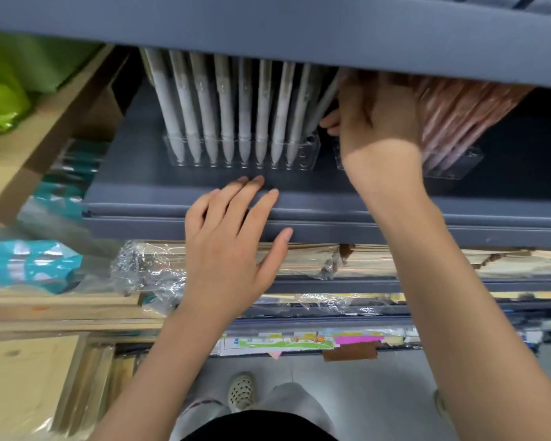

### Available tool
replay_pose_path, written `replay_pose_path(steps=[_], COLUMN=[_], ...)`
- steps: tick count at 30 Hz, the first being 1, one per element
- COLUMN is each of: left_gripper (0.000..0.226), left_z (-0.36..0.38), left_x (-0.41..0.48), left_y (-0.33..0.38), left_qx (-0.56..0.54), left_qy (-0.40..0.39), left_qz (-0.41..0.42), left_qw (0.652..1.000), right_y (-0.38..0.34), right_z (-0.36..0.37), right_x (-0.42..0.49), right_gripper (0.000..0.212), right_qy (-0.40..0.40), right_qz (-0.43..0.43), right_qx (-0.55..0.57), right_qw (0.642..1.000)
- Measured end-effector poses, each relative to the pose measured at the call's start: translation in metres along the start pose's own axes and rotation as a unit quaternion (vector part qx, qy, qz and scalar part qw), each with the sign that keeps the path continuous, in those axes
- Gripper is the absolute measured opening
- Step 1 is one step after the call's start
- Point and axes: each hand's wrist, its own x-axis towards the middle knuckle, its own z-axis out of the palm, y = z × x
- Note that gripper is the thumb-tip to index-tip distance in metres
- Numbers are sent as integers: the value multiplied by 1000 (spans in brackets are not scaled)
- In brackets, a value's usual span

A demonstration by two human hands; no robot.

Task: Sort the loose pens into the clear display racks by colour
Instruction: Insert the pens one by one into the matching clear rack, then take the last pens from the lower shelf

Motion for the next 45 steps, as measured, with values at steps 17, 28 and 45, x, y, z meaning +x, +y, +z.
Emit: replay_pose_path(steps=[17,28,45], left_gripper=[41,42,22], left_z=[6,-3,-56], left_x=[3,3,-29], left_y=[10,10,24], left_qx=[-5,-17,-577], left_qy=[30,-28,-109], left_qz=[-34,-37,-287], left_qw=[999,999,757], right_y=[-2,-7,64], right_z=[7,4,-105], right_x=[14,15,-136], right_gripper=[22,25,11], right_qy=[-69,-90,-76], right_qz=[7,24,167], right_qx=[-151,-187,126], right_qw=[986,978,975])
